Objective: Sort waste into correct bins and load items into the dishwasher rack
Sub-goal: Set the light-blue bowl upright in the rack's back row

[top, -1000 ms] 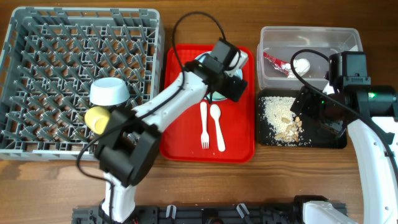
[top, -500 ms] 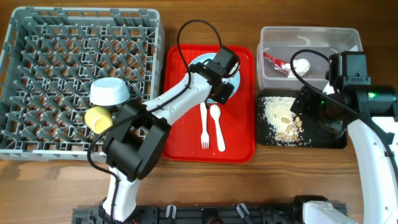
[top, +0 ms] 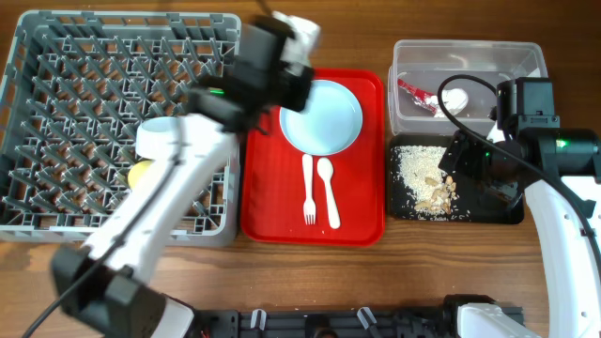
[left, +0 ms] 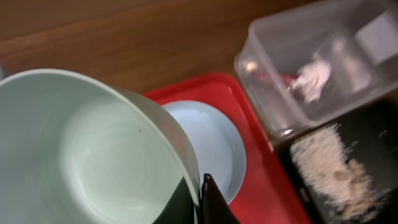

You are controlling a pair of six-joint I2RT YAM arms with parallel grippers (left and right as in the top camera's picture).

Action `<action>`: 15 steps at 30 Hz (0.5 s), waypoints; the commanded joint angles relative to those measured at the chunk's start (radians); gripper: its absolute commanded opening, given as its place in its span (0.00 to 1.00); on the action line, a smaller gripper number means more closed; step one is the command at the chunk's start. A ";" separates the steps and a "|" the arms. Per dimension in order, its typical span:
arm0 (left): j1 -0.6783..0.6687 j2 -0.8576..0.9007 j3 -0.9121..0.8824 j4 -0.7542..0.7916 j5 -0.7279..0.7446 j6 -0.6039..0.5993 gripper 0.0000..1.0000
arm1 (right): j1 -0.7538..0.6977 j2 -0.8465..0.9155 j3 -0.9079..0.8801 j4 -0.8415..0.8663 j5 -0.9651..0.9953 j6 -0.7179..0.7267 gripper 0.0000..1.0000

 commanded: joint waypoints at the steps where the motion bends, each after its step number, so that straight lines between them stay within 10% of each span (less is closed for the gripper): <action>1: 0.203 -0.023 0.002 -0.006 0.359 -0.029 0.04 | -0.002 -0.011 0.019 0.003 -0.004 -0.018 0.84; 7: 0.510 0.090 0.002 -0.014 0.829 -0.029 0.04 | -0.002 -0.011 0.019 0.004 -0.003 -0.018 0.84; 15: 0.664 0.278 0.002 -0.003 0.990 -0.028 0.04 | -0.002 -0.011 0.019 0.010 -0.003 -0.018 0.84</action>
